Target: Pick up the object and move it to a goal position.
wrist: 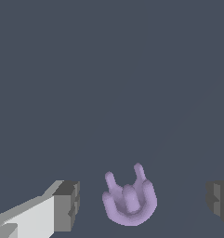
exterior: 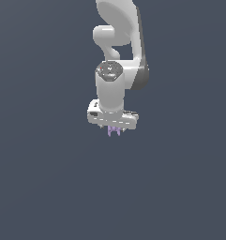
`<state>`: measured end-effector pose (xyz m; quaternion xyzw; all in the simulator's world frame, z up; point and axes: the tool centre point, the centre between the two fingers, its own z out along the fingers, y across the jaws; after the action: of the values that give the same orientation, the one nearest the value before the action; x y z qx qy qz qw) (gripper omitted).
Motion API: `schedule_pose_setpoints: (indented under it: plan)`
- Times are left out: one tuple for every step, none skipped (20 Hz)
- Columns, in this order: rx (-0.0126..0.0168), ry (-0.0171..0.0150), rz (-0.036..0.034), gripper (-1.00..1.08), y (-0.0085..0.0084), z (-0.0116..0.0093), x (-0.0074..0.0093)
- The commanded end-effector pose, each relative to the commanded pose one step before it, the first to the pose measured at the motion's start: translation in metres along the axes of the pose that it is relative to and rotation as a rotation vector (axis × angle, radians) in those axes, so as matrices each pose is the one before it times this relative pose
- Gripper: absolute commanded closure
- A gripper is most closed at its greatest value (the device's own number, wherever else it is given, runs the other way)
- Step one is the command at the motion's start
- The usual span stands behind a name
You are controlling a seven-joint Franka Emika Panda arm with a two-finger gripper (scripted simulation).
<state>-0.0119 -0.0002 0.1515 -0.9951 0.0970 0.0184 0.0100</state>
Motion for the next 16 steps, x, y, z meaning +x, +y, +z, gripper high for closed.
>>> schedule_pose_setpoints:
  plan:
    - [-0.00024,0.00113,0.05788,-0.92,-0.00046,0.00331,-0.00325]
    - [-0.00009,0.00056,0.02597,-0.92,-0.00007,0.00145,-0.00146]
    - [-0.00009,0.00058,0.02645,-0.92,-0.00002,0.00146,-0.00149]
    - [-0.00008,0.00060,0.02647,-0.92,0.00004,0.00145,-0.00150]
    - [-0.00007,0.00062,0.02649,-0.92,0.00009,0.00144,-0.00150]
    - [-0.00006,0.00063,0.02651,-0.92,0.00015,0.00142,-0.00150]
    - [-0.00005,0.00065,0.02654,-0.92,0.00021,0.00141,-0.00150]
    - [-0.00004,0.00066,0.02656,-0.92,0.00027,0.00140,-0.00149]
    - [-0.00002,0.00068,0.02657,-0.92,0.00032,0.00139,-0.00149]
    - [-0.00001,0.00069,0.02660,-0.92,0.00038,0.00138,-0.00148]
    - [0.00000,0.00071,0.02662,-0.92,0.00043,0.00136,-0.00147]
    - [0.00002,0.00072,0.02664,-0.92,0.00049,0.00135,-0.00146]
    - [0.00003,0.00074,0.02665,-0.92,0.00054,0.00134,-0.00145]
    - [0.00005,0.00075,0.02668,-0.92,0.00060,0.00133,-0.00143]
    - [0.00006,0.00077,0.02669,-0.92,0.00065,0.00132,-0.00142]
    - [0.00008,0.00078,0.02672,-0.92,0.00071,0.00130,-0.00139]
